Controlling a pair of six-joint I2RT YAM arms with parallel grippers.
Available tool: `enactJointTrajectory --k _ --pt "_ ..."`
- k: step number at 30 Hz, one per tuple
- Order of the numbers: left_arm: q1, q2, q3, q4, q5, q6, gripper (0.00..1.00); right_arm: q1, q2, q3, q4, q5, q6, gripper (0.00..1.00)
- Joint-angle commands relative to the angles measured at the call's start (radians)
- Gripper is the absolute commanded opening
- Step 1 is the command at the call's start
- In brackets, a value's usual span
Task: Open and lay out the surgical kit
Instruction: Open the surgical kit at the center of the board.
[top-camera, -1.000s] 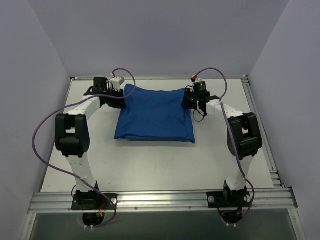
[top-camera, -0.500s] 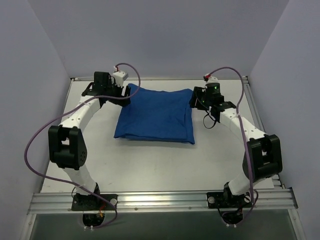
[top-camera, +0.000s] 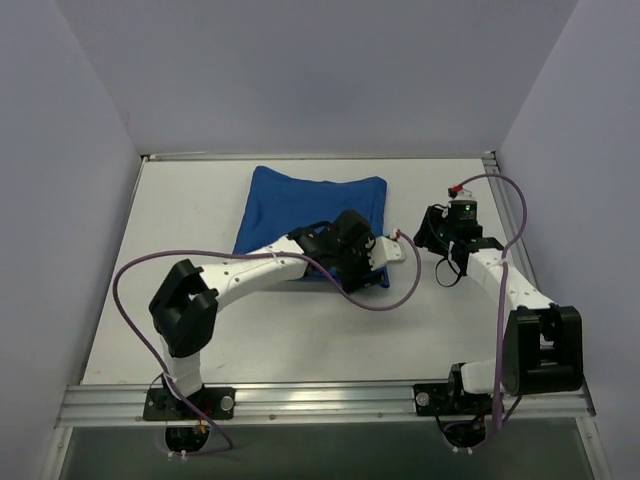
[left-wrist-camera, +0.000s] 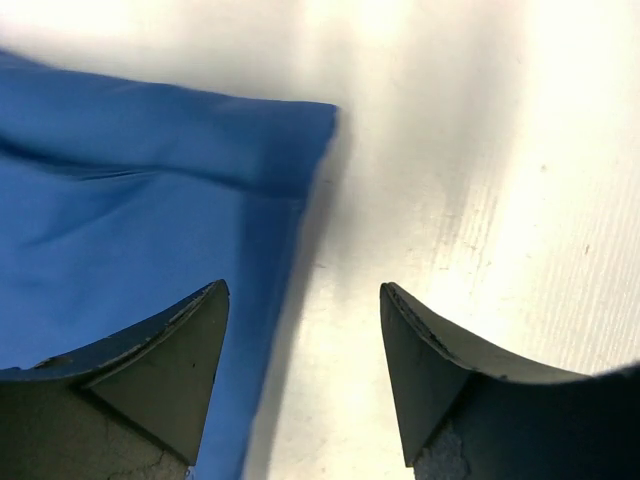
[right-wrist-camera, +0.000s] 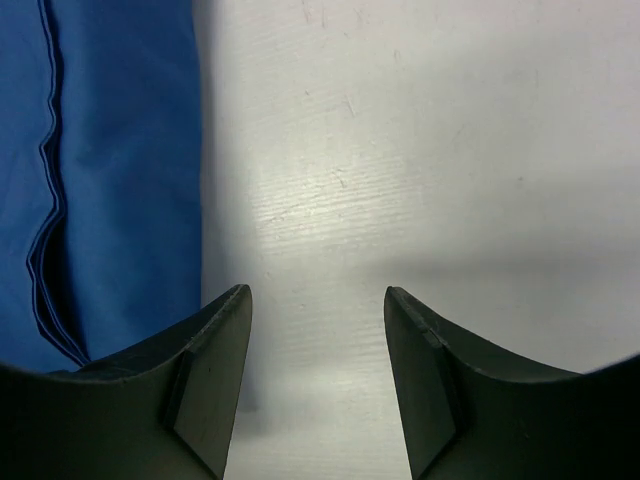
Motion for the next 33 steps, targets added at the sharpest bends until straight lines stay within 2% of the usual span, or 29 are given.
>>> enactJointTrajectory --k 1,7,14,16,21,25,27,30,31,33 --pt "-0.023 0.079 0.087 -0.04 -0.099 0.037 0.7 -0.011 -0.078 -0.025 0.009 -0.038 0.003 0.51" --pt "-0.035 0.173 0.176 -0.075 -0.135 0.026 0.61 -0.014 -0.112 -0.066 0.025 -0.052 0.009 0.51" --pt "-0.04 0.152 0.146 -0.052 -0.155 0.029 0.36 -0.015 -0.093 -0.077 0.054 -0.068 0.017 0.51" --pt "-0.04 0.141 0.141 -0.049 -0.158 0.028 0.24 -0.015 -0.077 -0.074 0.061 -0.078 0.021 0.5" --pt "-0.038 0.13 0.15 -0.072 -0.132 0.016 0.2 -0.015 -0.058 -0.074 0.081 -0.098 0.035 0.5" --pt "-0.032 0.127 0.206 -0.131 -0.083 -0.023 0.03 -0.014 -0.054 -0.071 0.077 -0.097 0.037 0.5" --pt "-0.009 0.106 0.224 -0.117 -0.093 -0.065 0.02 -0.012 -0.055 -0.068 0.071 -0.095 0.038 0.49" --pt "0.102 0.069 0.261 -0.108 -0.046 -0.167 0.02 -0.001 -0.057 -0.065 0.074 -0.095 0.043 0.49" --pt "0.179 0.057 0.267 -0.105 -0.026 -0.19 0.02 0.009 -0.057 -0.063 0.074 -0.091 0.046 0.49" --pt "0.26 0.019 0.27 -0.097 0.005 -0.254 0.02 0.025 -0.049 -0.05 0.074 -0.074 0.047 0.49"
